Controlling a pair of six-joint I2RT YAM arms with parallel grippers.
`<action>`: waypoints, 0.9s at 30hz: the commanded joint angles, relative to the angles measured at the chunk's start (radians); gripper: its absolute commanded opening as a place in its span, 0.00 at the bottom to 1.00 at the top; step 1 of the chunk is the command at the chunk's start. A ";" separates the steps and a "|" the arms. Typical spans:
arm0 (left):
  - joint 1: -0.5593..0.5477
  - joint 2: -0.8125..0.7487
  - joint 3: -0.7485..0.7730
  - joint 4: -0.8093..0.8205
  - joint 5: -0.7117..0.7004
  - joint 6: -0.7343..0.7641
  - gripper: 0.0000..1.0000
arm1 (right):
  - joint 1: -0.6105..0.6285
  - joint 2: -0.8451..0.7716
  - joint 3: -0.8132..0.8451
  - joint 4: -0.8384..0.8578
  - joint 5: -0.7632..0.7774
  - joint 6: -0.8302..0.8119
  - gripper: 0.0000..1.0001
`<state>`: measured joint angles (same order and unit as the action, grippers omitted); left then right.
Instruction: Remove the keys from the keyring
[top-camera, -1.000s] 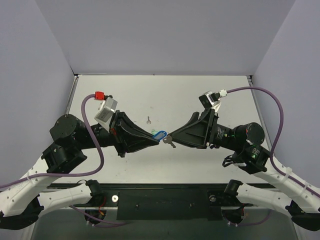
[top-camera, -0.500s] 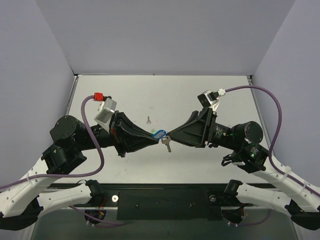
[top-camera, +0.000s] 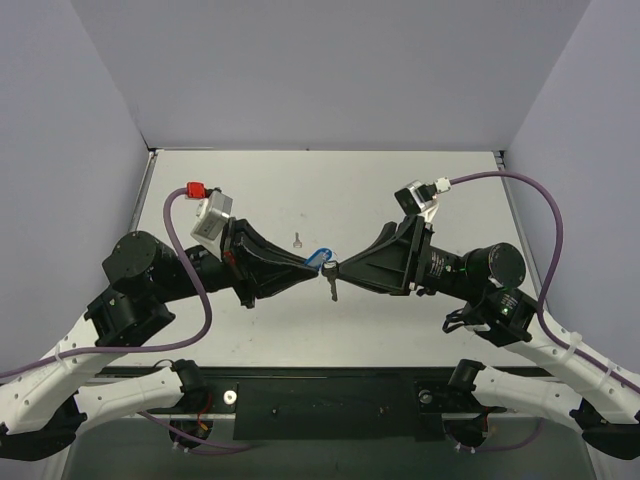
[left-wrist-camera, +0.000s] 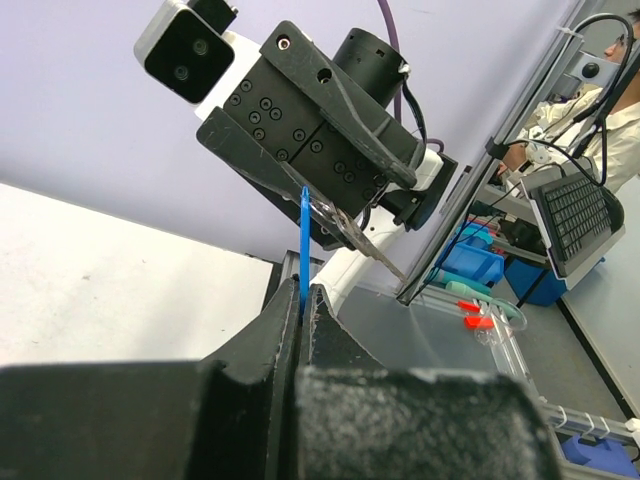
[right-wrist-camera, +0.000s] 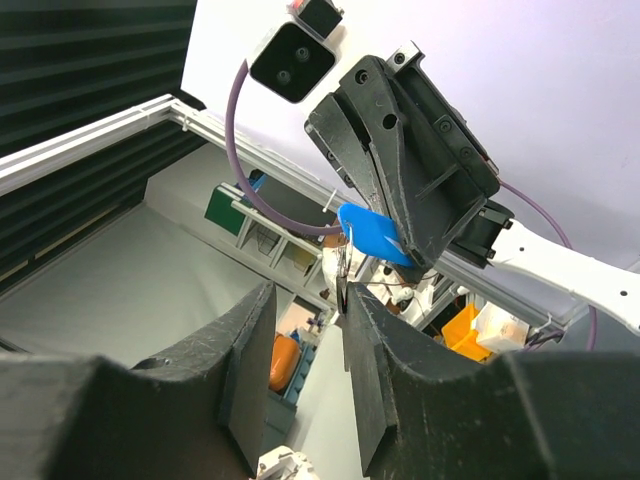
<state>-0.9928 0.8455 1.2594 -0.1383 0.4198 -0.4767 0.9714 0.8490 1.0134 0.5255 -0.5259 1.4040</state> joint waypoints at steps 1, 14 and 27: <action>0.006 -0.009 -0.002 0.060 -0.030 0.006 0.00 | 0.010 -0.001 0.001 0.051 0.013 -0.020 0.30; 0.005 -0.022 -0.003 0.057 -0.047 0.010 0.00 | 0.012 0.007 -0.003 -0.054 0.055 -0.062 0.25; 0.005 -0.025 -0.017 0.054 -0.076 0.013 0.00 | 0.023 0.018 0.008 -0.039 0.058 -0.066 0.22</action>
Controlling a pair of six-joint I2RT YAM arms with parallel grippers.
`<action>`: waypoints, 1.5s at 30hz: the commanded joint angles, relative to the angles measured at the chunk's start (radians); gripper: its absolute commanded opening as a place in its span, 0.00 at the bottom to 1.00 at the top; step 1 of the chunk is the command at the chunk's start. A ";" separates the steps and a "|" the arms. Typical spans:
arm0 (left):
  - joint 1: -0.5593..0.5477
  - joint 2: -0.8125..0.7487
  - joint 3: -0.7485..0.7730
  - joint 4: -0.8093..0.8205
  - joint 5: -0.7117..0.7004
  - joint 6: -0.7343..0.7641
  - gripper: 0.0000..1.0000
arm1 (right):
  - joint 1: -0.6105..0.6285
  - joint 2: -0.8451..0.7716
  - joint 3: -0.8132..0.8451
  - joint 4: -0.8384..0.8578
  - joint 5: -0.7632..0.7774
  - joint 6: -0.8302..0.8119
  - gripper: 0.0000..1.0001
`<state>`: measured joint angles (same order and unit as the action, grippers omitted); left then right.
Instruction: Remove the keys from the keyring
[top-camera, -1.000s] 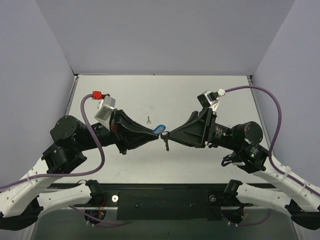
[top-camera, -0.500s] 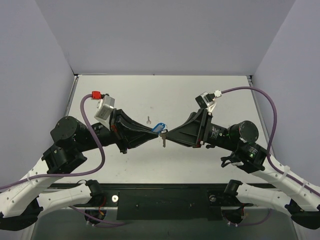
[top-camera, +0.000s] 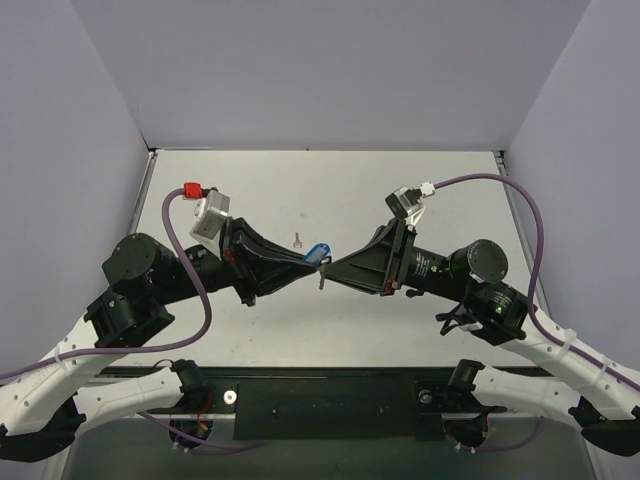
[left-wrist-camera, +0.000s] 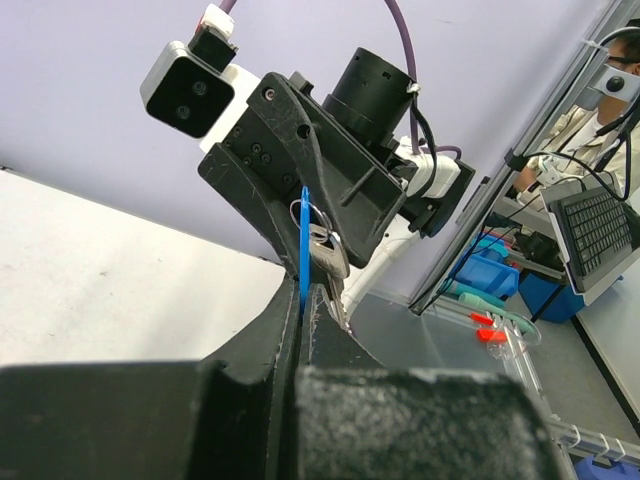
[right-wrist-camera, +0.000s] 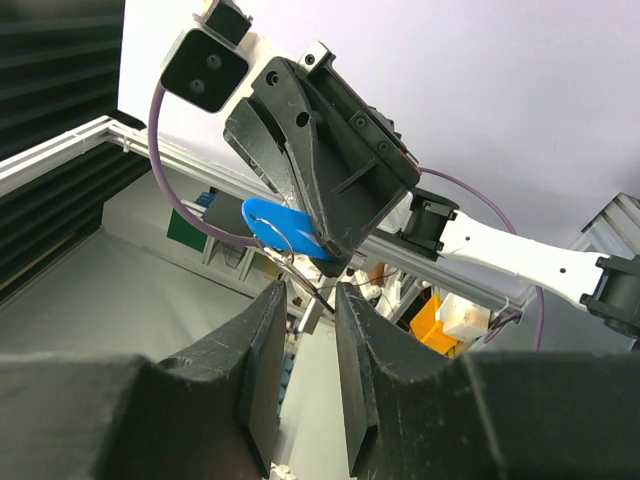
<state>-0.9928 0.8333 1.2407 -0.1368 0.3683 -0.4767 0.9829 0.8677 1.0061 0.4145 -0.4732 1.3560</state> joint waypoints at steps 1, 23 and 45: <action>0.006 -0.016 0.000 0.052 -0.028 0.013 0.00 | 0.013 -0.001 0.017 0.073 0.005 -0.017 0.22; 0.006 -0.053 -0.046 0.097 -0.095 0.000 0.00 | 0.033 0.031 -0.003 0.176 0.018 0.014 0.07; 0.006 -0.129 -0.047 -0.023 -0.146 0.038 0.35 | 0.033 0.019 0.049 -0.005 -0.028 -0.064 0.00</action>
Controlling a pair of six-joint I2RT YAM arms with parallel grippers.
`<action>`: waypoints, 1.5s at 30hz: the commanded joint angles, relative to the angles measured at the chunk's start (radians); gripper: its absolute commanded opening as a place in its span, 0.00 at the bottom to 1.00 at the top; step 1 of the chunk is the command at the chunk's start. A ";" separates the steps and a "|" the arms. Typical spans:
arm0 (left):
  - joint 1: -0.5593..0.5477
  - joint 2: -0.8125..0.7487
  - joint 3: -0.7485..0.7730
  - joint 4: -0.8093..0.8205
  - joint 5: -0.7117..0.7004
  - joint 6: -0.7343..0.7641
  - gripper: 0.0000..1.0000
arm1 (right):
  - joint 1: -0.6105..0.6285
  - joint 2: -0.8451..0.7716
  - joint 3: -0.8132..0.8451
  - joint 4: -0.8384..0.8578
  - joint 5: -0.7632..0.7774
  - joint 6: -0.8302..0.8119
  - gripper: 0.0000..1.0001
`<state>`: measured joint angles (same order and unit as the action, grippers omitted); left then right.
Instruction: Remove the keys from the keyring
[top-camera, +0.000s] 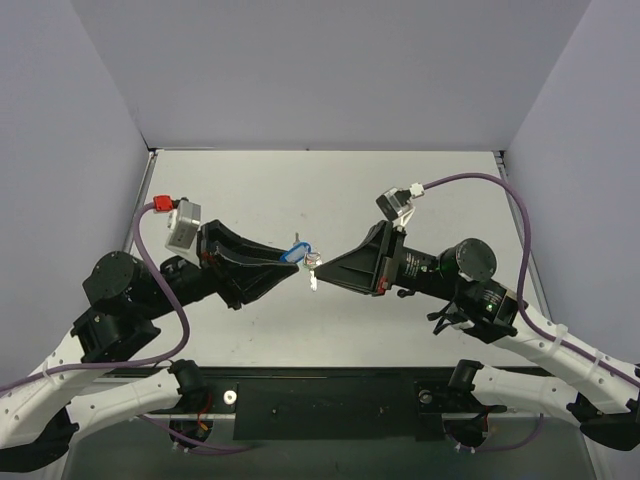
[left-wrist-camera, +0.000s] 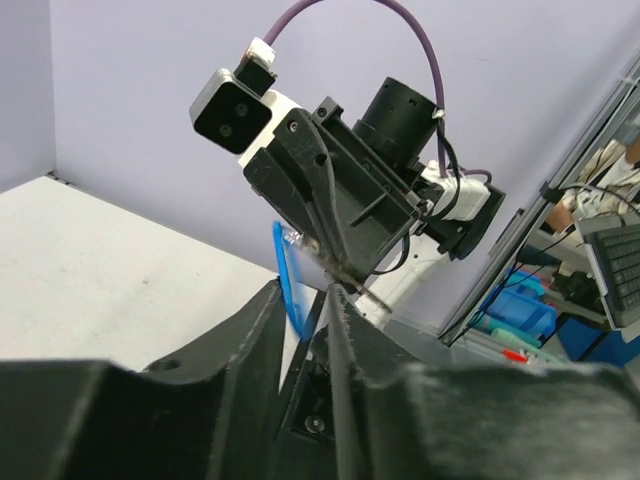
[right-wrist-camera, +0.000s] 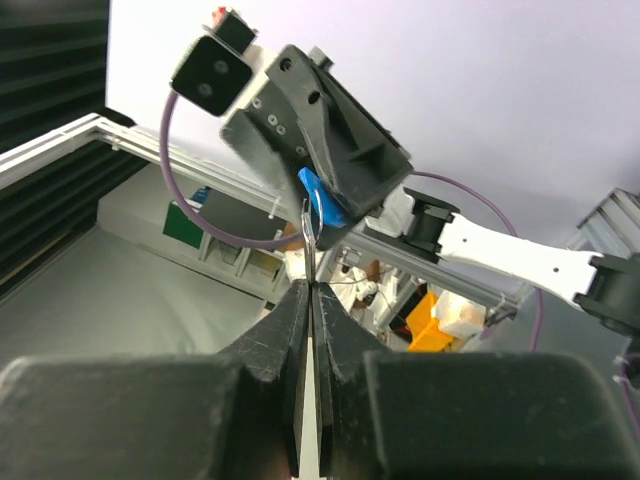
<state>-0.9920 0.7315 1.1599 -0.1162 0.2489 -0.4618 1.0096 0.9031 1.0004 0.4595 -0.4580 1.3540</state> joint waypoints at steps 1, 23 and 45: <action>0.006 -0.032 0.035 -0.060 -0.031 0.031 0.45 | 0.004 -0.017 0.076 -0.111 -0.050 -0.078 0.00; 0.006 -0.061 0.119 -0.393 0.246 0.055 0.69 | 0.015 0.020 0.349 -1.038 -0.179 -0.660 0.00; 0.006 0.128 0.034 -0.132 0.590 -0.101 0.64 | 0.144 0.155 0.544 -1.355 -0.113 -0.906 0.00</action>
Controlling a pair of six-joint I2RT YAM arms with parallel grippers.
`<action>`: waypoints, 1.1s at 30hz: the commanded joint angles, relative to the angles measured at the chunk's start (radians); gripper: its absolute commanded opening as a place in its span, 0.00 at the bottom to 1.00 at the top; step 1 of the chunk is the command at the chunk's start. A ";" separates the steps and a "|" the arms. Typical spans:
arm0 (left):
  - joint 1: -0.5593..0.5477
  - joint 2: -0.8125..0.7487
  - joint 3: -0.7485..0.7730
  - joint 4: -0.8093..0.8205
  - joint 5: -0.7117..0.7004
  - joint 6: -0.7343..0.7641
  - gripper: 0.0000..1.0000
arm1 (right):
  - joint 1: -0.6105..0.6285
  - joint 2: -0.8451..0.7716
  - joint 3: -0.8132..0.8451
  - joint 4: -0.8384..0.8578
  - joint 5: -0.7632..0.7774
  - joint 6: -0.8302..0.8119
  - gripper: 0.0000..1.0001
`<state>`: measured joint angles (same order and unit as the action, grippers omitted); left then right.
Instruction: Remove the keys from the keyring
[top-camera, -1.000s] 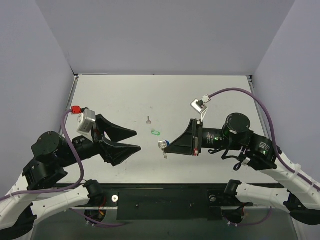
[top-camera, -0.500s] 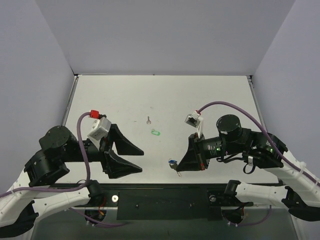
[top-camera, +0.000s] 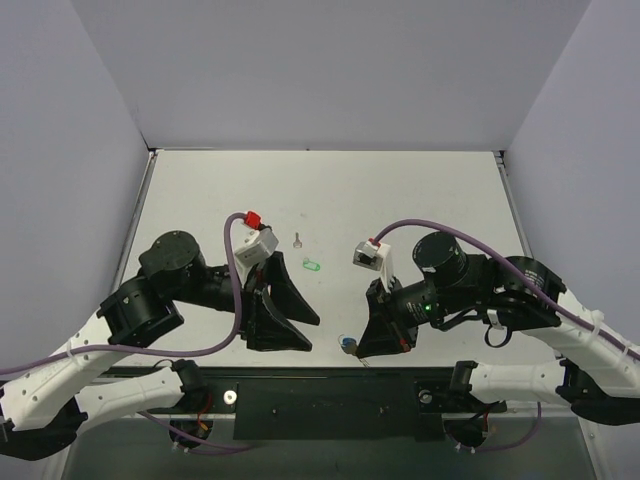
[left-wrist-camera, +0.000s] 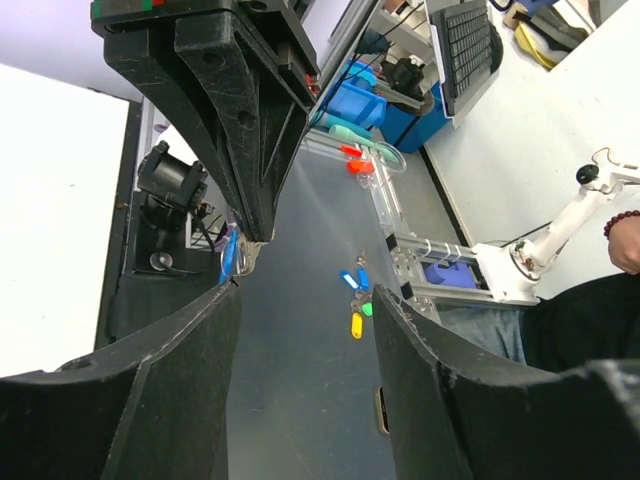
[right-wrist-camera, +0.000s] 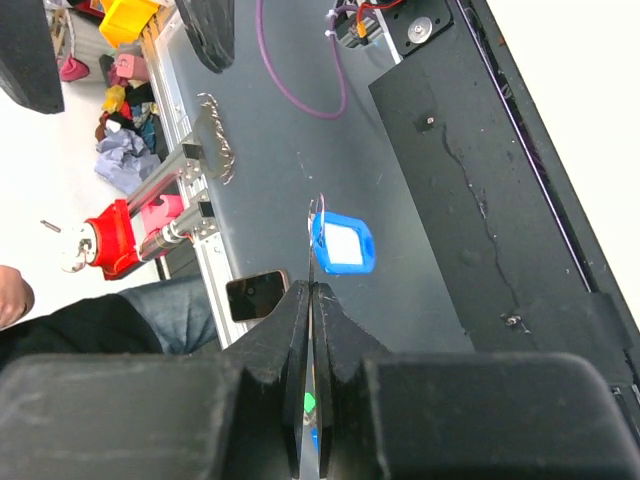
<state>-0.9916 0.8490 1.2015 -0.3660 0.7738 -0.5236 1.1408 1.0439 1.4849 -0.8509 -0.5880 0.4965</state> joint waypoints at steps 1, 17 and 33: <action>0.005 0.016 -0.013 0.125 0.068 -0.047 0.62 | 0.011 0.018 0.066 -0.051 0.022 -0.056 0.00; -0.033 0.088 -0.043 0.231 0.058 -0.095 0.60 | 0.019 0.051 0.153 -0.102 0.062 -0.093 0.00; -0.097 0.153 -0.011 0.162 -0.062 -0.029 0.57 | 0.019 0.062 0.176 -0.102 0.062 -0.092 0.00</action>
<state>-1.0851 1.0035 1.1522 -0.2039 0.7685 -0.5907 1.1538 1.0958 1.6279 -0.9543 -0.5240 0.4164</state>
